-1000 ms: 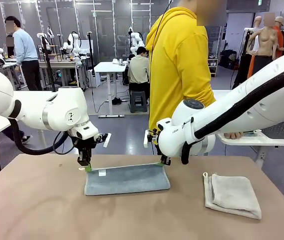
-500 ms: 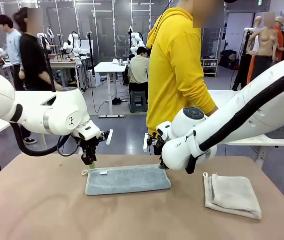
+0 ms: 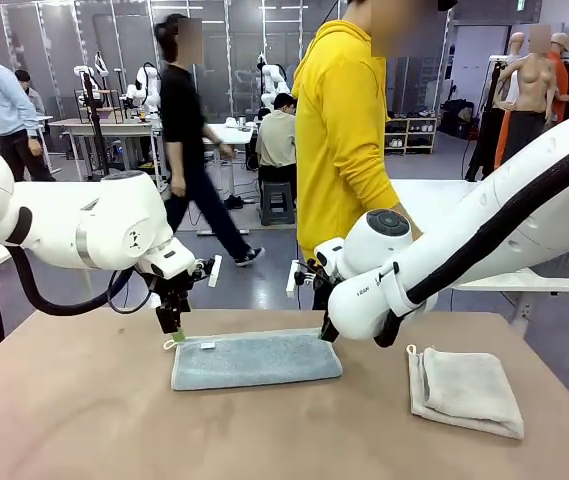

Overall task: Fold the towels and place them in the basket.
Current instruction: When a person lays out a Towel with hook on the table, fold it in half twice.

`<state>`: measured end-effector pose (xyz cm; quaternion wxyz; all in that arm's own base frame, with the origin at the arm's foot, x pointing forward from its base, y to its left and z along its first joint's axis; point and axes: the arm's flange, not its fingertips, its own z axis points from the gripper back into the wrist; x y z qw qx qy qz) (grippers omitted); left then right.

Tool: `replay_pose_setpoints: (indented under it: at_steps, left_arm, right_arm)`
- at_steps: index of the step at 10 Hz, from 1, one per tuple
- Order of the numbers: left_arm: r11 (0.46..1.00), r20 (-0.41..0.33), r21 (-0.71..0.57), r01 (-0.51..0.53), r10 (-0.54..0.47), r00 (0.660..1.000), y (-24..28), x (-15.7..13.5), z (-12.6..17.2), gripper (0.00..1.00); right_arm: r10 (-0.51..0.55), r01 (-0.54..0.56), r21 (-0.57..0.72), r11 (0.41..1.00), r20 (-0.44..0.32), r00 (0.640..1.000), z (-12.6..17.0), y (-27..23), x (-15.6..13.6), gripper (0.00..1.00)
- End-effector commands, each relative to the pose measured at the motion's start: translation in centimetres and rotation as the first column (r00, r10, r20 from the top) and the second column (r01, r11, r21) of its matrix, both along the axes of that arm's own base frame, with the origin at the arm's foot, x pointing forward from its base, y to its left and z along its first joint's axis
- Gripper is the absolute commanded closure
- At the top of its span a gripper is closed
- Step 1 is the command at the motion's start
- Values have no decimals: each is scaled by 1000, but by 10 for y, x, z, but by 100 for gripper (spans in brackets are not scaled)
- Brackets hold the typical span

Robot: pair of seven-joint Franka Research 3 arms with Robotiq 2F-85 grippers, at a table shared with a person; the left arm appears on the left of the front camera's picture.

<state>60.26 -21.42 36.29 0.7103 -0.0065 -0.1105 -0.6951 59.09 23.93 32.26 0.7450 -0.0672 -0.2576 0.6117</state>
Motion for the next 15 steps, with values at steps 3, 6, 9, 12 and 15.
replay_pose_setpoints:
  at_steps: [3, 6, 9, 12, 15]
  left_arm:
    - [970, -174, -166, -175, 146, 974, 15, -62, 33, 0]
    - [905, -236, -190, -381, 334, 912, 33, -115, 48, 0]
    - [826, -202, -182, -534, 500, 842, 71, -156, 53, 0]
    - [810, -188, -153, -566, 539, 821, 95, -179, 52, 0]
    - [813, -226, -178, -554, 515, 827, 95, -163, 52, 0]
  right_arm:
    - [-321, 336, 91, 937, -146, 936, 52, -9, -23, 0]
    - [-478, 505, 91, 858, -216, 851, 70, -4, -37, 0]
    - [-619, 644, 72, 762, -212, 756, 63, 4, -37, 0]
    - [-678, 719, 76, 691, -278, 681, 55, 9, -29, 0]
    - [-650, 680, 77, 729, -233, 723, 63, -10, -35, 0]
